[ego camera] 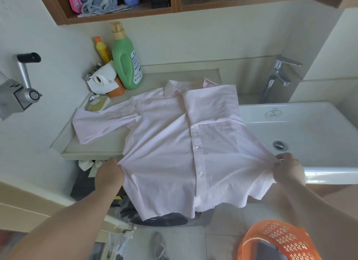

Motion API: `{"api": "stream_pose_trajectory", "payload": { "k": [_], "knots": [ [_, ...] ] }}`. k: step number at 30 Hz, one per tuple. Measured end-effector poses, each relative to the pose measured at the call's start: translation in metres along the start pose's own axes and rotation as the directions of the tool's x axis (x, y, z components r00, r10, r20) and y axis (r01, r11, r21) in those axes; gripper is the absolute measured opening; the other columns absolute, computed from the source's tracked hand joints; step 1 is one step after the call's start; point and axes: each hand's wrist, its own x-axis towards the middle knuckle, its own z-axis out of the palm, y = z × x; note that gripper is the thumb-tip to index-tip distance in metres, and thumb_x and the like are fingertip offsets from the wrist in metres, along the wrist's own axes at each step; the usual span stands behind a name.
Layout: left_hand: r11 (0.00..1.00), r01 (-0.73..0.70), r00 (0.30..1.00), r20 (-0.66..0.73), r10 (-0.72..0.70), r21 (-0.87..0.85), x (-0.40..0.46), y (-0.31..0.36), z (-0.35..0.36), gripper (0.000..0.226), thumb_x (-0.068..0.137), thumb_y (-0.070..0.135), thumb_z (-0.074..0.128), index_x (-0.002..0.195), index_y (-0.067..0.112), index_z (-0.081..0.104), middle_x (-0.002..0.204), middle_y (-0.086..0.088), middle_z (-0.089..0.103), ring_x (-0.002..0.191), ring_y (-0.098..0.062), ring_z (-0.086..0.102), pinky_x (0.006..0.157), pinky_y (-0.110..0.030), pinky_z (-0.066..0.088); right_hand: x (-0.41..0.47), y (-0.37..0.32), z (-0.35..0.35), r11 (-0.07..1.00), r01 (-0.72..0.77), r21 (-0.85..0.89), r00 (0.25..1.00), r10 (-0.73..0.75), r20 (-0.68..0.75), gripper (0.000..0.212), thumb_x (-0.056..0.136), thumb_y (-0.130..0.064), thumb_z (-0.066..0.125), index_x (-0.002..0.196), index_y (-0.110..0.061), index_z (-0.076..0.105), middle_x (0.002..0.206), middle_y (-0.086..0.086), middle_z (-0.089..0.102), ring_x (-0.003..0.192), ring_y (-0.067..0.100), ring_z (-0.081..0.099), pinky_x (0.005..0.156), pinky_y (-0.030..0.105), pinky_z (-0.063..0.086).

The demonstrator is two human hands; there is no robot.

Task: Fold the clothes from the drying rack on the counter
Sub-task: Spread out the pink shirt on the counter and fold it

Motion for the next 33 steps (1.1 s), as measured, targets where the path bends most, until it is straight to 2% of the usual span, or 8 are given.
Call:
{"api": "stream_pose_trajectory", "payload": {
  "k": [6, 13, 16, 19, 23, 28, 31, 33],
  "knots": [
    [0.996, 0.082, 0.986, 0.15, -0.077, -0.025, -0.013, -0.005, 0.011, 0.011, 0.099, 0.009, 0.043, 0.104, 0.006, 0.052, 0.087, -0.007, 0.056, 0.074, -0.022, 0.055, 0.056, -0.034, 0.038, -0.01, 0.006, 0.018, 0.999, -0.031, 0.02, 0.991, 0.028, 0.134, 0.028, 0.093, -0.011, 0.055, 0.121, -0.008, 0.059, 0.108, 0.022, 0.066, 0.098, 0.038, 0.062, 0.079, 0.039, 0.046],
    [0.995, 0.086, 0.991, 0.103, -0.079, -0.06, -0.014, -0.007, 0.01, 0.01, 0.096, 0.005, 0.046, 0.094, 0.01, 0.055, 0.085, -0.009, 0.059, 0.071, -0.022, 0.054, 0.054, -0.034, 0.036, -0.005, 0.017, 0.002, 0.997, -0.076, 0.028, 0.996, 0.075, 0.039, 0.022, 0.095, -0.009, 0.052, 0.116, -0.008, 0.056, 0.102, 0.021, 0.064, 0.088, 0.032, 0.052, 0.077, 0.038, 0.041],
    [0.996, 0.091, 0.975, 0.203, -0.089, 0.0, -0.014, -0.007, 0.014, 0.012, 0.089, 0.0, 0.048, 0.081, 0.009, 0.049, 0.076, -0.007, 0.056, 0.063, -0.022, 0.053, 0.05, -0.03, 0.034, -0.013, 0.013, 0.003, 0.989, -0.144, 0.019, 0.986, 0.142, 0.084, 0.034, 0.092, -0.005, 0.049, 0.126, -0.01, 0.051, 0.116, 0.023, 0.063, 0.108, 0.039, 0.058, 0.086, 0.042, 0.046],
    [0.989, 0.138, 0.937, 0.316, -0.149, 0.057, -0.014, -0.012, 0.018, 0.024, 0.085, -0.003, 0.049, 0.068, 0.01, 0.04, 0.062, -0.004, 0.046, 0.052, -0.019, 0.041, 0.048, -0.025, 0.027, -0.026, -0.009, 0.003, 0.979, -0.204, -0.001, 0.978, 0.204, 0.033, 0.049, 0.089, -0.011, 0.052, 0.137, -0.018, 0.046, 0.138, 0.019, 0.047, 0.13, 0.04, 0.042, 0.106, 0.05, 0.04],
    [0.991, 0.131, 0.944, 0.303, -0.129, 0.014, -0.01, -0.013, 0.006, 0.019, 0.082, 0.003, 0.053, 0.07, 0.012, 0.041, 0.062, -0.003, 0.046, 0.054, -0.019, 0.041, 0.051, -0.027, 0.028, -0.045, -0.067, 0.01, 0.999, 0.033, 0.032, 0.999, -0.032, -0.023, 0.055, 0.083, -0.011, 0.055, 0.136, -0.022, 0.049, 0.143, 0.013, 0.038, 0.132, 0.038, 0.034, 0.11, 0.054, 0.033],
    [0.988, 0.134, 0.971, 0.208, -0.116, -0.077, 0.011, -0.02, -0.025, 0.015, 0.092, 0.007, 0.047, 0.081, 0.005, 0.056, 0.078, -0.01, 0.059, 0.067, -0.022, 0.055, 0.056, -0.032, 0.034, -0.07, -0.166, 0.047, 0.922, 0.384, 0.058, 0.908, -0.388, 0.157, 0.045, 0.086, -0.014, 0.057, 0.13, -0.024, 0.056, 0.14, 0.009, 0.043, 0.13, 0.035, 0.037, 0.108, 0.045, 0.037],
    [0.961, 0.162, 0.983, 0.12, -0.138, -0.224, 0.032, -0.023, -0.042, 0.035, 0.097, 0.014, 0.049, 0.128, 0.002, 0.059, 0.118, -0.015, 0.064, 0.098, -0.032, 0.064, 0.074, -0.032, 0.044, -0.087, -0.212, 0.075, 0.842, 0.539, 0.033, 0.81, -0.529, 0.253, 0.039, 0.088, -0.017, 0.057, 0.126, -0.025, 0.06, 0.138, 0.006, 0.048, 0.131, 0.032, 0.04, 0.107, 0.042, 0.037],
    [0.939, 0.171, 0.985, 0.059, -0.16, -0.298, 0.06, -0.035, -0.062, 0.045, 0.097, 0.017, 0.052, 0.14, 0.004, 0.052, 0.138, -0.015, 0.057, 0.116, -0.035, 0.06, 0.093, -0.038, 0.049, -0.103, -0.252, 0.101, 0.786, 0.615, 0.058, 0.74, -0.601, 0.302, 0.037, 0.089, -0.018, 0.057, 0.125, -0.025, 0.061, 0.137, 0.005, 0.05, 0.13, 0.03, 0.044, 0.107, 0.042, 0.037]
  ]
}}
